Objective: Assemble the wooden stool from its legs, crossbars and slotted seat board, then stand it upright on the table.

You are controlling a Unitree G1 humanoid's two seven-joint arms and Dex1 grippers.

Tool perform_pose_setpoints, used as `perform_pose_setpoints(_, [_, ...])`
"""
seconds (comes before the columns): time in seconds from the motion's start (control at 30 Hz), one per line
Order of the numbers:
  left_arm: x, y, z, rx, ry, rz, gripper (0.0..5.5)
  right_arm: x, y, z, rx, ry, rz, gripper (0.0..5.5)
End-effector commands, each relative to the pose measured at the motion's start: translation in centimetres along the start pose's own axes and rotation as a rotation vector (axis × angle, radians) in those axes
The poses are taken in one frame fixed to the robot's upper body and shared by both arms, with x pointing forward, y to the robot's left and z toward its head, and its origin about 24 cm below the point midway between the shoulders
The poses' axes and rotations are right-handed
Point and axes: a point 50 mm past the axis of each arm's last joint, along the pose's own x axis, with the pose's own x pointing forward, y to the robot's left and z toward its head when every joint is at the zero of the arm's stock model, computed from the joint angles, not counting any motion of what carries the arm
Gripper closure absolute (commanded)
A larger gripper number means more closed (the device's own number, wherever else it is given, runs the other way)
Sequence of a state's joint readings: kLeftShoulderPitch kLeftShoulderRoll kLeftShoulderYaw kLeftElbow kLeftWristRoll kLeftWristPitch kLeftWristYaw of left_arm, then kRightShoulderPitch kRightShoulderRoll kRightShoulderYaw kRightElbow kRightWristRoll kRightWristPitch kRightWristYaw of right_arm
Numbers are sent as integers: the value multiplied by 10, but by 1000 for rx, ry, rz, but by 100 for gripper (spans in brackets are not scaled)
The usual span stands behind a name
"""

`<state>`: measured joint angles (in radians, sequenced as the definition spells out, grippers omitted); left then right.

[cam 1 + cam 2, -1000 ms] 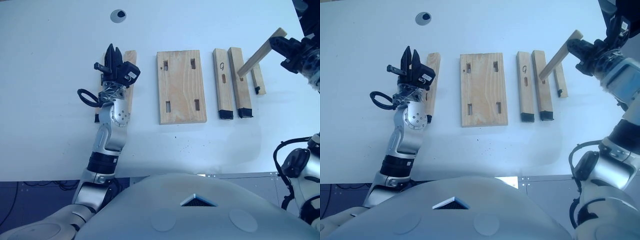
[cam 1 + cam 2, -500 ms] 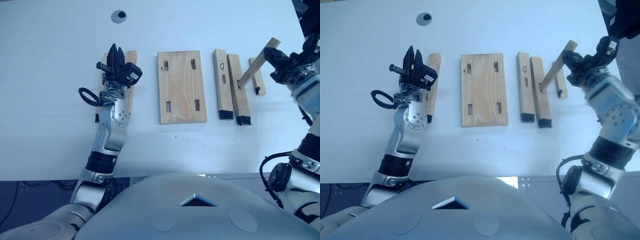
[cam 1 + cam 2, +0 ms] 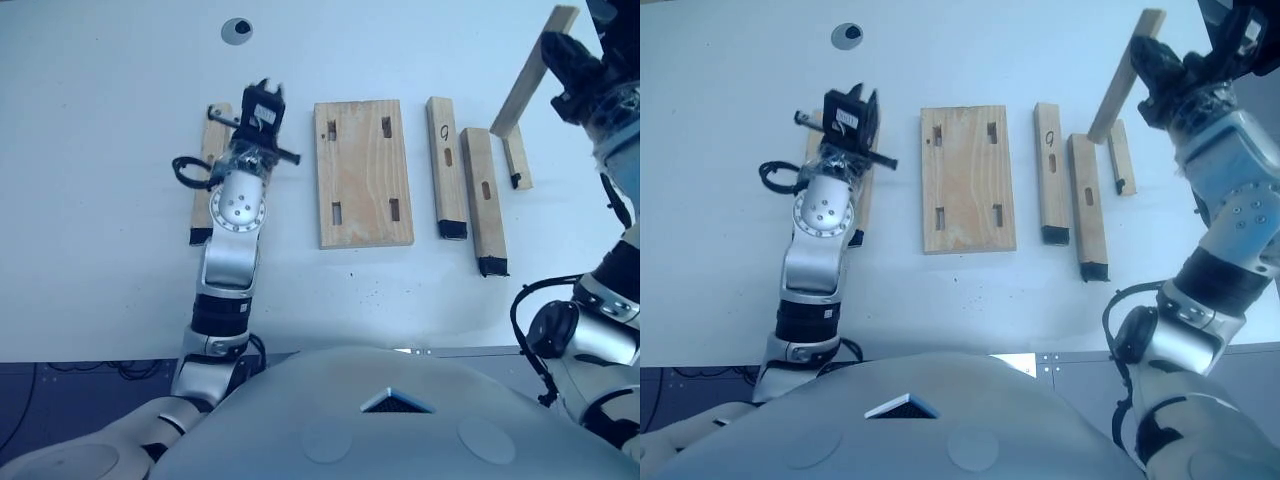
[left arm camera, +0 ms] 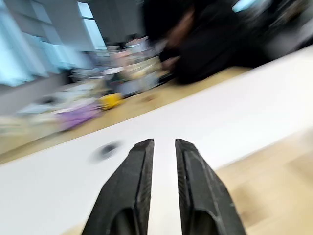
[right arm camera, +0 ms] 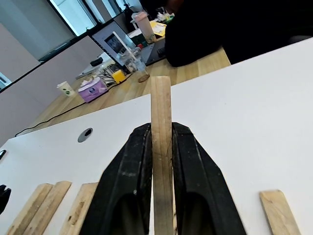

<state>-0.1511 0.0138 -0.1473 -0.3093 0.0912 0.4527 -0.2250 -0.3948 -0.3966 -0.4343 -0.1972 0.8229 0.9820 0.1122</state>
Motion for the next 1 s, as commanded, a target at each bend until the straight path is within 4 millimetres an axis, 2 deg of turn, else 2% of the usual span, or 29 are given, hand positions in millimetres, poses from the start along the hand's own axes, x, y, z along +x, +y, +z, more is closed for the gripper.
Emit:
perform_pose_setpoints(0.03, [4, -61, 67, -163, -22, -632, 475, 18, 50, 19, -61, -97, 164, 511])
perform_pose_setpoints(0.13, [7, -79, 85, -215, 17, -812, 475, 20, 67, 15, -91, -101, 220, 511])
perform_pose_setpoints(0.17, [9, -81, 88, -215, 31, -833, 498, 20, 70, 13, -98, -101, 232, 511])
perform_pose_setpoints(0.3, [27, -82, 83, -193, 95, -774, 550, 19, 82, 9, -103, -95, 289, 511])
perform_pose_setpoints(0.4, [42, -68, 71, -195, 159, -677, 550, 17, 80, 8, -103, -90, 284, 511])
perform_pose_setpoints(0.5, [59, -43, 47, -222, 261, -514, 550, 16, 77, 8, -103, -79, 289, 511])
perform_pose_setpoints(0.63, [65, -30, 43, -230, 261, -447, 550, 13, 69, 5, -128, -54, 268, 511])
perform_pose_setpoints(0.73, [61, -41, 43, -223, 244, -502, 550, 14, 65, 4, -136, -40, 258, 511])
perform_pose_setpoints(0.8, [53, -42, 31, -202, 275, -482, 550, 11, 53, 7, -144, -31, 208, 511])
perform_pose_setpoints(0.93, [30, -29, 4, -230, 308, -340, 550, -3, 23, 8, -32, 6, 93, 511])
perform_pose_setpoints(1.0, [20, -16, -5, -265, 306, -243, 550, -17, 6, 5, 0, 31, 14, 511])
